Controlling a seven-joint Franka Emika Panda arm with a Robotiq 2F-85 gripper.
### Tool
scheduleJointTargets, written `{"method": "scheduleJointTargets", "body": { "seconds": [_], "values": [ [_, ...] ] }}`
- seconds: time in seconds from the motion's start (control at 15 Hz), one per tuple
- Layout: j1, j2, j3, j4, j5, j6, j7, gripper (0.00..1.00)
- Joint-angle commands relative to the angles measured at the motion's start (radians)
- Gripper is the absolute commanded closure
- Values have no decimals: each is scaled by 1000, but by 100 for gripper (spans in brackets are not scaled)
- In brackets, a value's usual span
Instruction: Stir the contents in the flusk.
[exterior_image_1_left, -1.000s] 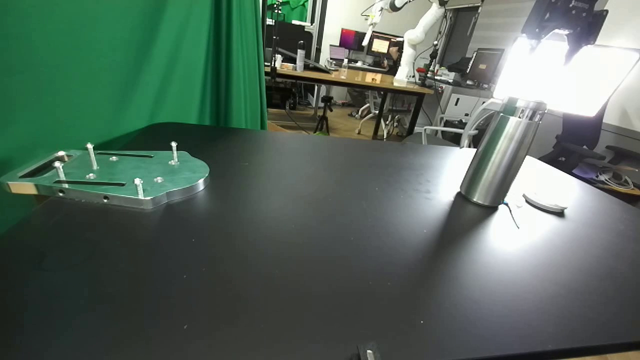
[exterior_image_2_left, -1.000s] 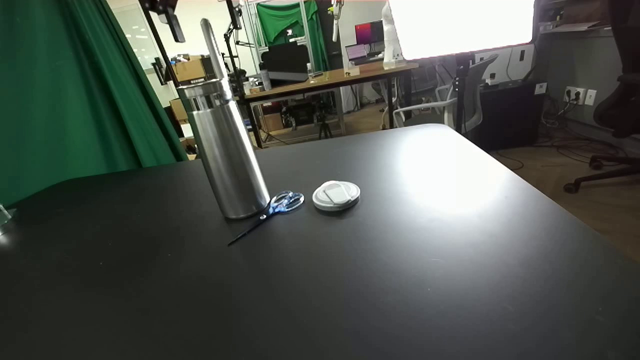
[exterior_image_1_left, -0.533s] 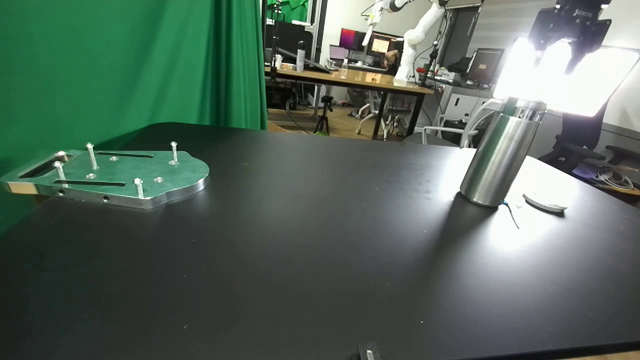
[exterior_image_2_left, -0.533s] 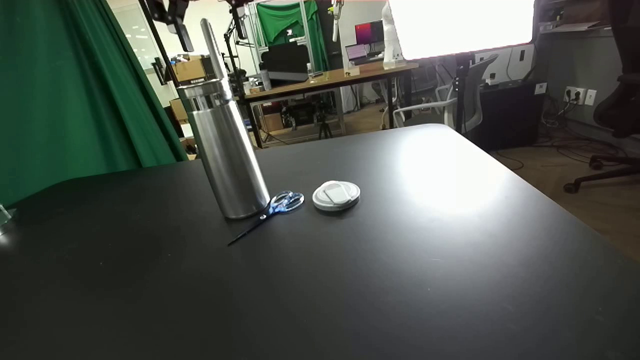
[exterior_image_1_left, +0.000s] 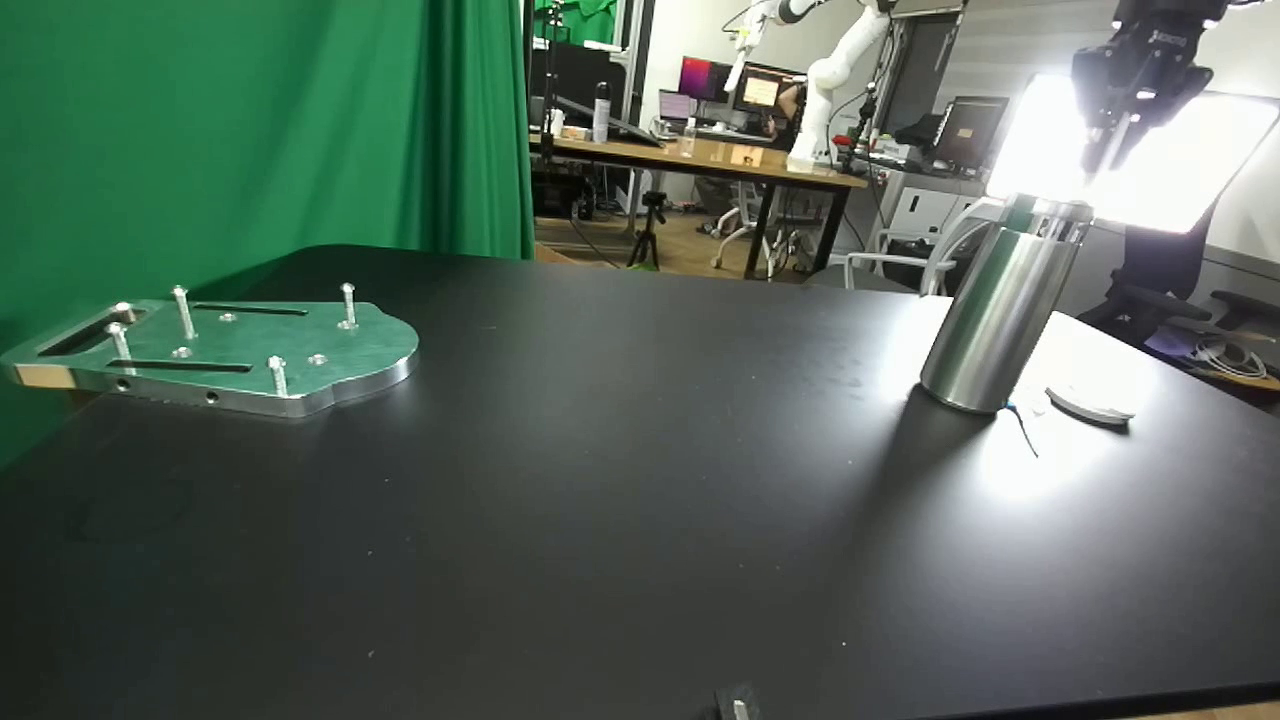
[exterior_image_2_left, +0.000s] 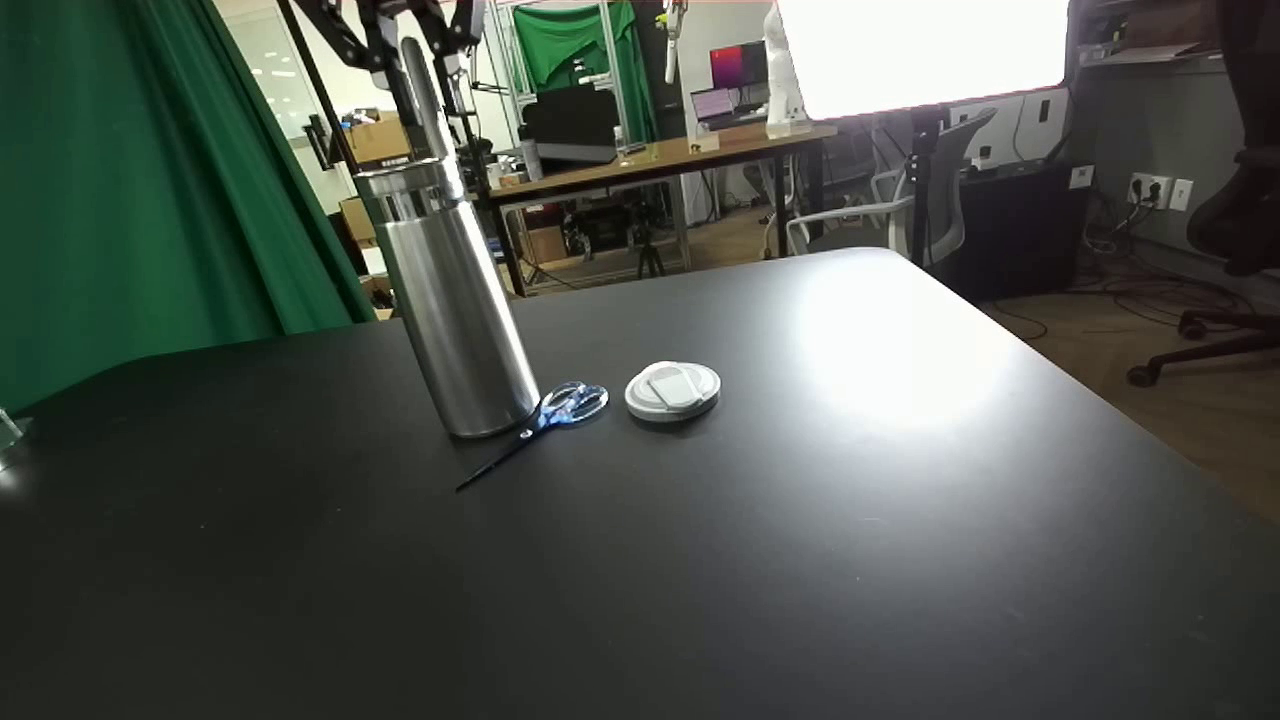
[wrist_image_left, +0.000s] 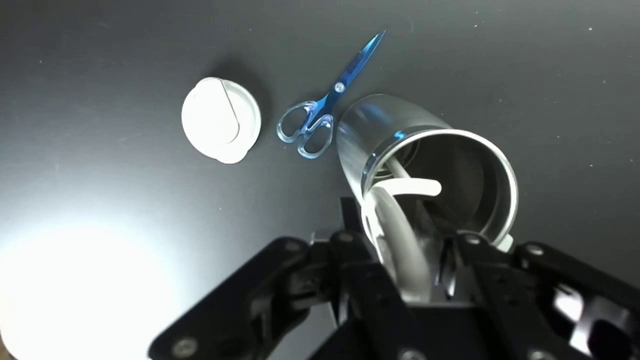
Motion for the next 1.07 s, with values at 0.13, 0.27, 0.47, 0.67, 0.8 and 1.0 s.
{"method": "scheduleJointTargets", "body": {
  "seconds": [0.13, 0.27, 0.47, 0.67, 0.8, 1.0],
  "values": [
    [-5, -11, 4, -27, 10, 7, 4, 100],
    [-4, -16, 4, -25, 10, 1, 2, 96],
    [-3, -32, 4, -20, 11, -3, 4, 96],
    [1, -52, 6, -8, 6, -21, 3, 96],
    [8, -68, 9, 3, -6, -34, 3, 96],
    [22, -107, 16, 10, -36, -41, 9, 96]
  ]
}}
